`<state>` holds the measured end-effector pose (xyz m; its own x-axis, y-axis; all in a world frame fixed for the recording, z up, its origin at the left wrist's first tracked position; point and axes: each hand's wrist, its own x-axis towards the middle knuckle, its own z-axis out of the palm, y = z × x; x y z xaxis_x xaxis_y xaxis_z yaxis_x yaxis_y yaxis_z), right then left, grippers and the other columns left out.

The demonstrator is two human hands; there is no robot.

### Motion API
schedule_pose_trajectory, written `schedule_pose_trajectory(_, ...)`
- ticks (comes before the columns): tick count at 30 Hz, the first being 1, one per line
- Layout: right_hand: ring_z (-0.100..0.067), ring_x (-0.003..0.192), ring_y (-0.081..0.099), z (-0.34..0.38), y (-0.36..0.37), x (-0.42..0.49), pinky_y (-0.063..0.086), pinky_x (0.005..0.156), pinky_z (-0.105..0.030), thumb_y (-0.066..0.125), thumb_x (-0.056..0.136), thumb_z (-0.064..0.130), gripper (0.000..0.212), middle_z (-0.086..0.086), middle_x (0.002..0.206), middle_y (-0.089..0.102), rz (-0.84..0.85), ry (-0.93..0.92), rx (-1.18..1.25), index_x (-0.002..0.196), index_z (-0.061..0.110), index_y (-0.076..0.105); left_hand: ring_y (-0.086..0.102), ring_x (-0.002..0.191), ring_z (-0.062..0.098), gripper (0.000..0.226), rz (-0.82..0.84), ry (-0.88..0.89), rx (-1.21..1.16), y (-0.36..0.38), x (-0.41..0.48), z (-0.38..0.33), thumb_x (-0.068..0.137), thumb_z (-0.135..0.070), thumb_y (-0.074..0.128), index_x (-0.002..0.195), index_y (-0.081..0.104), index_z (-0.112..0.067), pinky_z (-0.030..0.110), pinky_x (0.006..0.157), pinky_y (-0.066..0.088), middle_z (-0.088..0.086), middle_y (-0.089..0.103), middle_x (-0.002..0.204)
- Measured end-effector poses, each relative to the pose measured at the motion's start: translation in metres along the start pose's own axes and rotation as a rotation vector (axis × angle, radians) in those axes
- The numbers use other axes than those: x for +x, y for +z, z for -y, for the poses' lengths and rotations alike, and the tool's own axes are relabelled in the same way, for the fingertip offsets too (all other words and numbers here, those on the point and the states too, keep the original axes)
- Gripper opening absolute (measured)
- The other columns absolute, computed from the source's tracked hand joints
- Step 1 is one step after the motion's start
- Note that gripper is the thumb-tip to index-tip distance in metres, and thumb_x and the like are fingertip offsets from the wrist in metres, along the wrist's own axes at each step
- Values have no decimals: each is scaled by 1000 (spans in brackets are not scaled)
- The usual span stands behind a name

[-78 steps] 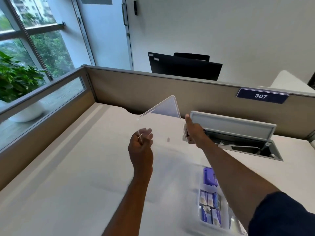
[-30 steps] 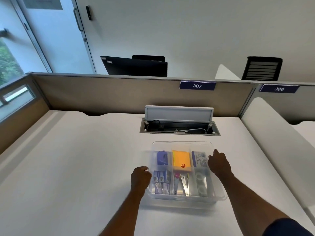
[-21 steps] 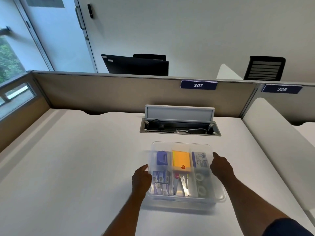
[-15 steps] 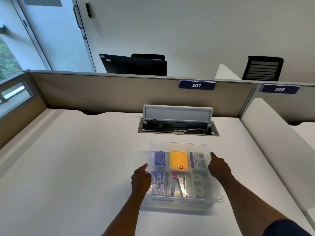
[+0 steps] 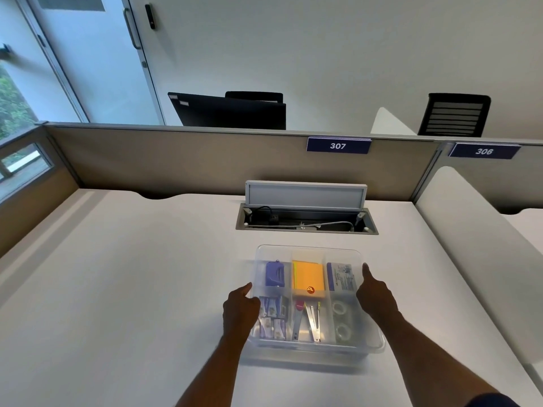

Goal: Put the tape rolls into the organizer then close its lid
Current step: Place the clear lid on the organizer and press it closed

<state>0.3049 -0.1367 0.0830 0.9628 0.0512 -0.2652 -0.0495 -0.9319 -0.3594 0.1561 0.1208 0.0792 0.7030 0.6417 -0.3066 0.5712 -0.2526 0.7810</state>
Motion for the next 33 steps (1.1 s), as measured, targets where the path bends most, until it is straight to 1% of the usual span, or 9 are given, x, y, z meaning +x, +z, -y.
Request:
schedule_pose_trajectory(5,-37,115,57,8,-7,11,49,95,-45,49,88,18,44,-18,127,59,-114,95,254,131,10,49,55,118,28,35,-104,4,20,-2,15,-16,92,-26,61,120,61,-5,34,102,39,13,61,129)
schedule_pose_trajectory(7,-36,122,53,9,-11,16,44,101,-43,49,89,19,43,-17,134,56,-147,152,338,131,9,52,61,108,33,32,-124,-1,-13,-4,27,-29,93,-27,60,109,66,0,39,98,44,18,66,117)
schedule_pose_trajectory(10,-35,122,53,11,-16,27,43,101,-39,50,91,18,37,-16,133,57,-165,142,337,125,7,57,64,79,33,32,-118,14,-17,-5,46,-47,91,-22,61,75,67,5,36,77,51,21,71,85)
schedule_pose_trajectory(15,-29,125,53,13,-20,49,39,106,-33,50,96,21,33,-13,135,58,-173,56,284,123,4,61,66,78,36,40,-132,-51,-89,0,77,-59,87,-16,67,50,51,-10,37,75,52,23,70,80)
schedule_pose_trajectory(18,-28,119,58,16,-23,63,42,103,-34,48,97,22,30,-12,125,65,-170,27,284,114,6,68,66,85,37,26,-115,-54,-75,6,87,-65,89,-16,65,67,66,-1,33,77,48,22,71,89)
schedule_pose_trajectory(21,-35,103,65,18,-24,79,53,94,-43,50,93,20,27,-17,109,71,-118,88,406,106,8,71,66,87,35,29,-98,-21,-3,11,95,-68,93,-21,60,85,70,5,34,79,49,21,72,93)
schedule_pose_trajectory(25,-24,86,61,16,-16,92,52,96,-49,51,91,17,25,-14,100,74,-121,85,505,86,14,75,66,87,37,34,-124,-23,29,14,102,-66,91,-29,64,84,72,3,35,80,48,20,73,91)
schedule_pose_trajectory(28,-26,85,63,14,-12,94,53,95,-50,54,91,15,23,-16,103,74,-114,72,567,96,9,75,68,83,37,31,-154,-59,4,16,105,-61,88,-28,68,77,71,1,41,82,54,19,73,85)
schedule_pose_trajectory(33,-36,89,67,10,-11,95,56,88,-50,55,89,12,20,-14,97,74,-91,111,703,93,10,75,68,82,36,28,-156,-55,20,16,107,-62,86,-25,70,78,71,2,38,80,52,19,73,85)
